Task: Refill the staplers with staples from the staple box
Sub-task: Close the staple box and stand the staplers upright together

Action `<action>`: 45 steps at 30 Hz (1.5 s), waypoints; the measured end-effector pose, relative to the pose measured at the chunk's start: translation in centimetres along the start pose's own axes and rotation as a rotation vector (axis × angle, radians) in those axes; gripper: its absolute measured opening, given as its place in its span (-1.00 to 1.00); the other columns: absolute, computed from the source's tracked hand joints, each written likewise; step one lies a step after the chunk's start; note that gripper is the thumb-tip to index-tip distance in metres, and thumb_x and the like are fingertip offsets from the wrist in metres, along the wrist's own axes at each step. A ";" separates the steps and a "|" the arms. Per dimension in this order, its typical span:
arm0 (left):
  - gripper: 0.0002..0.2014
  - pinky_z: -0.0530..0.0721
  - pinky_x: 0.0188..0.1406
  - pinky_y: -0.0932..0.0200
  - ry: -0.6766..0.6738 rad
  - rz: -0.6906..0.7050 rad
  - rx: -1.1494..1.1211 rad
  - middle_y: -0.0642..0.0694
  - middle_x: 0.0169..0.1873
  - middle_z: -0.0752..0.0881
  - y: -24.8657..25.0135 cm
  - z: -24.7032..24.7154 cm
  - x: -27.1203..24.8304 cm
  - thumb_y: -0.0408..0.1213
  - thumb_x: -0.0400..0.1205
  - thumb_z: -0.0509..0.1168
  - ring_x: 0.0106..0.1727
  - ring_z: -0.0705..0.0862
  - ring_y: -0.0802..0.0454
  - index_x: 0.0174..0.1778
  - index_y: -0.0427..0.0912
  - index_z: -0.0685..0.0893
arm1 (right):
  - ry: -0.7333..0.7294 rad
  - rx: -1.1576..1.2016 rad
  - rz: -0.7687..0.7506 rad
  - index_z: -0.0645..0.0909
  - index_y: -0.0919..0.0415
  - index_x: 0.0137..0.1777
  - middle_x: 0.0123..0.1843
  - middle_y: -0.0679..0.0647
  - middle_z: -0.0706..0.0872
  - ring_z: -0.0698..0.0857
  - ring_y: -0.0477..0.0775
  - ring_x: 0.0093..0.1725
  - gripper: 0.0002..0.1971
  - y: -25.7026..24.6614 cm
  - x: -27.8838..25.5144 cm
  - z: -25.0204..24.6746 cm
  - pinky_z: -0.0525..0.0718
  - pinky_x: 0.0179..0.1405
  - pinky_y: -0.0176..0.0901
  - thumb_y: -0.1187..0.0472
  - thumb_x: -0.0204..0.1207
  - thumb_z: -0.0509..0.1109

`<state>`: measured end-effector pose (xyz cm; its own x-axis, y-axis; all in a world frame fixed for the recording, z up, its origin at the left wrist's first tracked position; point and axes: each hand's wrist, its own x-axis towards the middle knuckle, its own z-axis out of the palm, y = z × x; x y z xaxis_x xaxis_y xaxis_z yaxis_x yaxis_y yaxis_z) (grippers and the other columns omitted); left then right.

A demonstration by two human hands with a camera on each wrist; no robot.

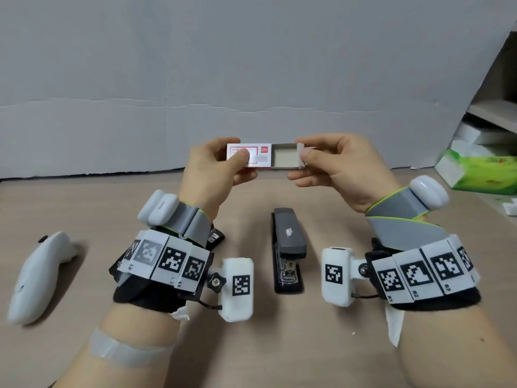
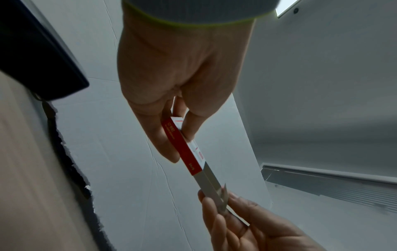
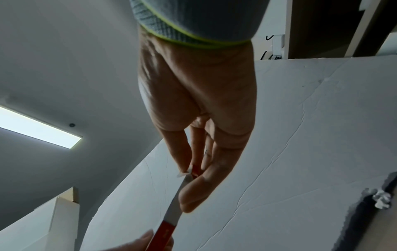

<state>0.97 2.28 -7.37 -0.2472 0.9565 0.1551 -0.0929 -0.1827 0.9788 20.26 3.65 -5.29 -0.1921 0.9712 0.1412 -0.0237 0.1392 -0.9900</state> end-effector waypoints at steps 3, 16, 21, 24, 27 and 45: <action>-0.69 0.81 -0.06 0.03 -0.026 -0.005 0.000 -0.25 -0.02 0.75 0.0 0.3 -0.2 -0.45 0.65 0.33 -0.25 0.82 -0.03 0.32 -0.41 0.59 | 0.018 -0.010 -0.004 0.65 0.38 0.18 -0.28 0.14 0.68 0.85 0.25 -0.26 -0.81 0.0 0.0 -0.3 0.83 -0.32 -0.12 0.41 0.58 0.40; -0.73 0.82 -0.11 0.05 -0.096 -0.009 -0.006 -0.44 0.12 0.71 0.6 0.6 -0.7 -0.47 0.64 0.35 -0.14 0.82 -0.11 0.26 -0.41 0.62 | 0.038 -0.054 -0.024 0.64 0.43 0.15 -0.18 0.31 0.79 0.82 0.17 -0.38 -0.79 0.4 -0.1 1.0 0.83 -0.36 -0.13 0.45 0.53 0.45; -0.72 0.82 -0.10 0.04 -0.123 -0.031 -0.015 -0.44 0.12 0.72 0.7 0.7 -0.8 -0.47 0.64 0.34 -0.11 0.81 -0.15 0.28 -0.43 0.60 | 0.026 -0.040 -0.033 0.66 0.33 0.01 -0.27 0.30 0.78 0.82 0.17 -0.41 -0.85 0.3 -0.2 1.3 0.80 -0.42 -0.15 0.43 0.48 0.51; -0.68 0.82 -0.07 0.04 -0.154 -0.056 -0.022 -0.40 0.12 0.73 0.7 0.4 -0.7 -0.46 0.65 0.33 -0.12 0.82 -0.14 0.32 -0.44 0.58 | 0.019 -0.033 -0.035 0.65 0.36 0.04 -0.26 0.35 0.77 0.82 0.17 -0.41 -0.79 0.3 -0.3 1.5 0.79 -0.43 -0.15 0.42 0.44 0.55; -0.65 0.82 -0.05 0.04 -0.181 -0.068 -0.025 -0.37 0.11 0.73 0.7 0.4 -0.7 -0.46 0.66 0.31 -0.12 0.81 -0.14 0.36 -0.47 0.54 | 0.028 -0.028 -0.037 0.62 0.43 0.07 -0.34 0.26 0.79 0.81 0.16 -0.43 -0.72 0.2 -0.3 1.5 0.79 -0.45 -0.14 0.40 0.41 0.58; -0.49 0.82 0.00 -0.09 -0.223 -0.157 0.131 -0.26 0.14 0.73 0.4 0.7 -0.8 -0.15 0.55 0.48 -0.15 0.77 -0.04 0.37 -0.26 0.55 | 0.262 -0.209 0.017 0.58 0.22 0.13 -0.37 0.22 0.66 0.60 0.05 -0.56 -0.79 0.2 0.1 -1.9 0.72 -0.55 -0.15 0.39 0.52 0.41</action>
<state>1.77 1.60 -7.03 -0.0202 0.9997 0.0120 0.0160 -0.0117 0.9998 22.08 4.18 -5.42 0.0684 0.9867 0.1477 0.1846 0.1330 -0.9738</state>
